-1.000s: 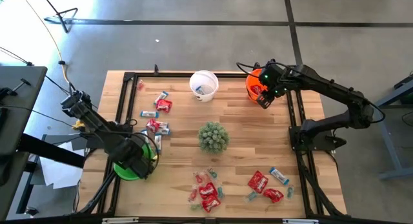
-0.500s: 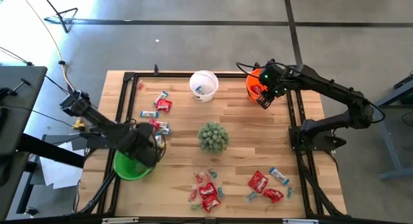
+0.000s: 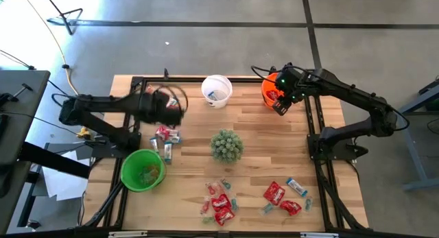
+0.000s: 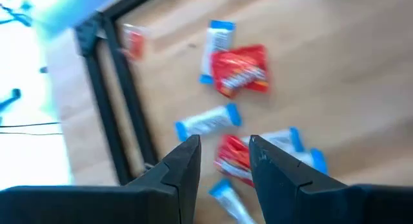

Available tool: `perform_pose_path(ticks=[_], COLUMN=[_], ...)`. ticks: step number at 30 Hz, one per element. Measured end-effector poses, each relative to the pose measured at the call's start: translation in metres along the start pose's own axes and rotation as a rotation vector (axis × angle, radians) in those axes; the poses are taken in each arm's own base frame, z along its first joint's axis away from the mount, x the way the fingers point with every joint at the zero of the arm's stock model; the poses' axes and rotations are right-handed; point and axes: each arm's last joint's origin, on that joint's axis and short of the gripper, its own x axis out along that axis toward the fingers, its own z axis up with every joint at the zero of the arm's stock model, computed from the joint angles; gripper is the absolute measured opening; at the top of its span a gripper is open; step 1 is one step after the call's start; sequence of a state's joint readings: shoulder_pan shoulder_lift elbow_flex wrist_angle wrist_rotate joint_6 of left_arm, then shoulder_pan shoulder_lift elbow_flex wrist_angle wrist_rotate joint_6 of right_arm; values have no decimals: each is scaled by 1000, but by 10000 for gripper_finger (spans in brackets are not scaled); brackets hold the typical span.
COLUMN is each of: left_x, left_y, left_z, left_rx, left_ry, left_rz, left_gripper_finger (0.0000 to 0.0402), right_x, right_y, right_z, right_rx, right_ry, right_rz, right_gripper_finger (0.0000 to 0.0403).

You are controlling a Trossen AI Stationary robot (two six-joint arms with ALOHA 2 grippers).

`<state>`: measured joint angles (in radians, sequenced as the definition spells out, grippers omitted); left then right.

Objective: Sort candy
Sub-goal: Put the orange gummy into the green bucket

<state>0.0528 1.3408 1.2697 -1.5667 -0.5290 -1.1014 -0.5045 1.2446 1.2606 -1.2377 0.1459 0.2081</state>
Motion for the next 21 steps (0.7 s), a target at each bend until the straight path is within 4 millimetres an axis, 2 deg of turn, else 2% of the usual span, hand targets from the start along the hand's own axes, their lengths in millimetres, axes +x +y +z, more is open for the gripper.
perform_pose_path(ticks=[7, 11, 17, 21], left_x=[31, 59, 107, 127], left_y=[27, 38, 57, 71], left_z=[44, 59, 64, 59], left_rx=[-31, -52, -118, -177], left_ry=[15, 39, 90, 144], left_rz=[73, 63, 94, 142], left_gripper_finger=[120, 120, 120, 120], right_x=[0, 0, 0, 0], right_y=[1, 1, 1, 1], right_z=[3, 4, 4, 5], right_rx=[0, -1, 3, 7], right_ry=[-29, -37, -38, -47], right_rz=[6, 8, 8, 10], right_gripper_finger=[144, 144, 144, 144])
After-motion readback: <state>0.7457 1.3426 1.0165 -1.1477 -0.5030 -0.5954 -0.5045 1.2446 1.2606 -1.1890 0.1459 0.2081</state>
